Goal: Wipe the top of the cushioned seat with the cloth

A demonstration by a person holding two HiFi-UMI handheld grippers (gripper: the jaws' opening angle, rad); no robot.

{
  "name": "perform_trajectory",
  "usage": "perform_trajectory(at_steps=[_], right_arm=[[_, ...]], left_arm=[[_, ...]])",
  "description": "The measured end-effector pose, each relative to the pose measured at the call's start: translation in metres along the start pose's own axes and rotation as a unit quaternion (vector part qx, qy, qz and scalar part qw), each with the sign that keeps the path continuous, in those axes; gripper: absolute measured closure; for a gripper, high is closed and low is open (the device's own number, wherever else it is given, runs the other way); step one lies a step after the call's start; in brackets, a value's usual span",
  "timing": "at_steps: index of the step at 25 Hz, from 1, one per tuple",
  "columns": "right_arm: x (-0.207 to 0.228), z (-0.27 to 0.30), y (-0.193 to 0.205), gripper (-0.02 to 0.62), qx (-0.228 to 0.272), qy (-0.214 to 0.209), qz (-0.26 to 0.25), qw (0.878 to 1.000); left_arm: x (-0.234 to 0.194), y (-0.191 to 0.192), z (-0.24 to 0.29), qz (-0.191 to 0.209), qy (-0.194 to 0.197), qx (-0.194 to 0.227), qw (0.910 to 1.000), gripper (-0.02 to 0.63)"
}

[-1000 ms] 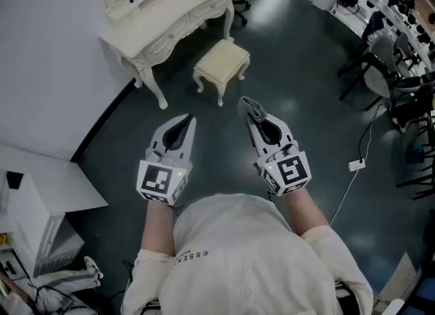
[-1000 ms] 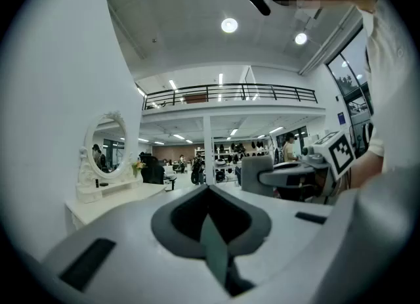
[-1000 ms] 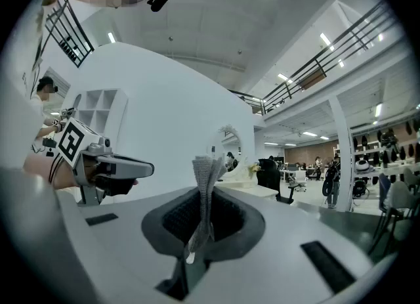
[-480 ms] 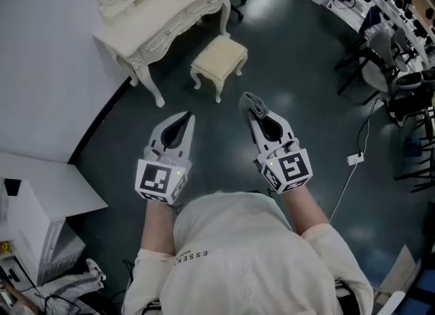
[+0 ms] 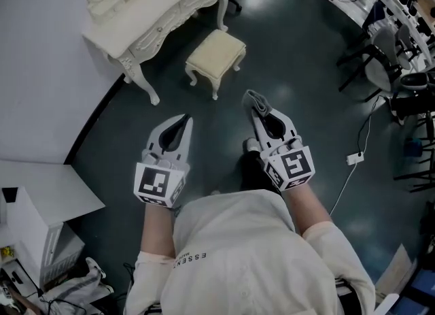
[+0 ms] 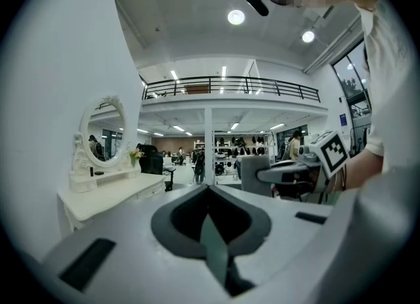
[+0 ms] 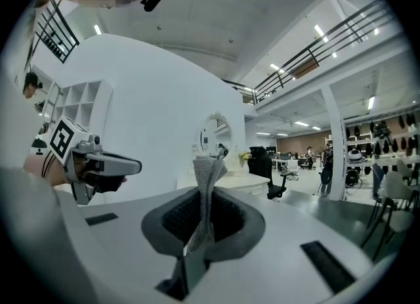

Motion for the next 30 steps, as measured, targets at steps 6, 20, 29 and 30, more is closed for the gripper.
perform_trajectory(at_steps=[6, 20, 29, 30], right_arm=[[0.082, 0.065, 0.008, 0.566, -0.001, -0.049, 0.001, 0.999], [0.28, 0.207, 0.015, 0.566, -0.039, -0.161, -0.011, 0.986], [0.281, 0.306, 0.075, 0.566, -0.121, -0.222, -0.022, 0.967], [0.277, 0.316, 0.083, 0.566, -0.131, -0.232, -0.025, 0.964]], left_arm=[[-0.017, -0.001, 0.087, -0.005, -0.051, -0.014, 0.9986, 0.604], [-0.046, -0.033, 0.31, -0.022, -0.145, -0.028, 0.9889, 0.604], [-0.111, 0.018, 0.353, -0.081, -0.195, -0.042, 0.9766, 0.604], [-0.118, 0.025, 0.356, -0.088, -0.199, -0.042, 0.9751, 0.604]])
Point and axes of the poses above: the fingertips, and each gripper's own axes: z forward along the fingers, x to its right, y out of its underside, the point moved 1 cm from there along -z, backward along the fingers, and after that the axes turned 5 degrees about y, right-handed, at the moved point
